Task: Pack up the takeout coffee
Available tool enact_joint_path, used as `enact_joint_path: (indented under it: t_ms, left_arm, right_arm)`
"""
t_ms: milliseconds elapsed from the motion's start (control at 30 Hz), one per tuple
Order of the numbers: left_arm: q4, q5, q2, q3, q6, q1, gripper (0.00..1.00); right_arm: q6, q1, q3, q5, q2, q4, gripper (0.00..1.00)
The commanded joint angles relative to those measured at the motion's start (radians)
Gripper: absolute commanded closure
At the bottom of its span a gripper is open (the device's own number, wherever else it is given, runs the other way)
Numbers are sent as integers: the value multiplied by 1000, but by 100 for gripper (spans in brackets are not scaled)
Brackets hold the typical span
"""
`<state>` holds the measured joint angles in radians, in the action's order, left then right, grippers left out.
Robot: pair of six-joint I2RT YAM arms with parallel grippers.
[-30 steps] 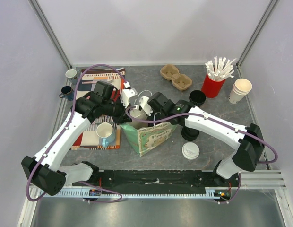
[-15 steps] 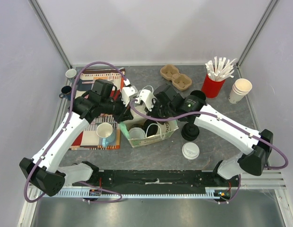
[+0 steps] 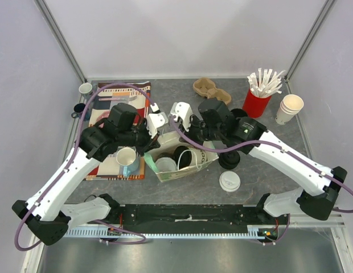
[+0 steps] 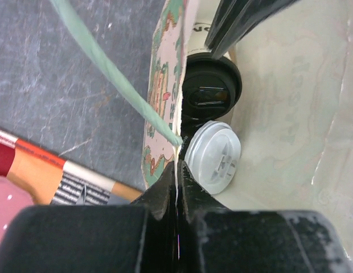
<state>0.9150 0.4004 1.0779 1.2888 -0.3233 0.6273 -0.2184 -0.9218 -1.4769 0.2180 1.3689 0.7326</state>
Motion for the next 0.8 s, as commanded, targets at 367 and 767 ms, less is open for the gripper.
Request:
enact_joint_path:
  t_ms: [367, 767]
  left_arm:
    - [-73, -354, -44, -52, -42, 121, 98]
    - [-62, -183, 5, -23, 79, 77, 98]
  right_arm:
    - [-36, -120, -20, 4, -1, -84, 100]
    - [-27, -114, -120, -13, 45, -93, 100]
